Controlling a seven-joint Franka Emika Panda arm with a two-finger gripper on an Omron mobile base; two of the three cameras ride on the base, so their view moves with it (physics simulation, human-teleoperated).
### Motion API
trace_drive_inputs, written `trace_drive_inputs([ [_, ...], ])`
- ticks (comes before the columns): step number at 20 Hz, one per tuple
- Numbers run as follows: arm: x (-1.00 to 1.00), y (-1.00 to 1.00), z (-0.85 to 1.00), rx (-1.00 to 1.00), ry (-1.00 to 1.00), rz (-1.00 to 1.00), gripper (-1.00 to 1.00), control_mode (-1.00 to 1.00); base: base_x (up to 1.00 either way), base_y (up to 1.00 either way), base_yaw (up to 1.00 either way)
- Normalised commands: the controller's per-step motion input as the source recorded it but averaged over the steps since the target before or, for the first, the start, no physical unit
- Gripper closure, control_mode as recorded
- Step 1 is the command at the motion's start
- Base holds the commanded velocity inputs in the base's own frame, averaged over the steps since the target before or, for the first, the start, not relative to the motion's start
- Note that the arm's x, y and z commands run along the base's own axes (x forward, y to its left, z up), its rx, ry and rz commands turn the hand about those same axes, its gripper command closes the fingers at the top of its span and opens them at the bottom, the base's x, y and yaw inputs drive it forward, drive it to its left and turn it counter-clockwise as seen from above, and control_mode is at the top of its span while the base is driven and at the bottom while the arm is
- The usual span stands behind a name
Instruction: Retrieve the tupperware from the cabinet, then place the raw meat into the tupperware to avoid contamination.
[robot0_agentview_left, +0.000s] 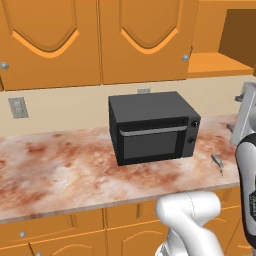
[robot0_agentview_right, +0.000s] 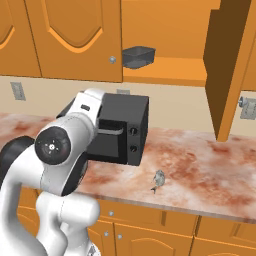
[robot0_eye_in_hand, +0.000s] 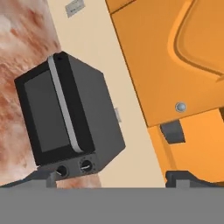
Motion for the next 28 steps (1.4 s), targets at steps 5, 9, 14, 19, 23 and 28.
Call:
trace_drive_inputs([
  [5,-0.01,0.34,0.00,0.21,0.01,0.14,-1.00,-1.00,0.00,0.00,0.00],
  [9,-0.01,0.27,0.00,0.22,-0.02,0.09,-1.00,-1.00,0.00,0.00,0.00],
  [14,-0.03,0.24,0.00,0.20,-0.07,0.02,-1.00,-1.00,0.00,0.00,0.00],
  [19,-0.08,0.18,0.12,0.18,-0.14,-0.04,-1.00,-1.00,0.00,0.00,0.00],
  [23,-0.10,0.09,0.19,0.14,-0.09,-0.11,-1.00,-1.00,0.00,0.00,0.00],
  [28,0.00,0.13,0.14,0.15,-0.04,-0.12,-1.00,-1.00,0.00,0.00,0.00],
])
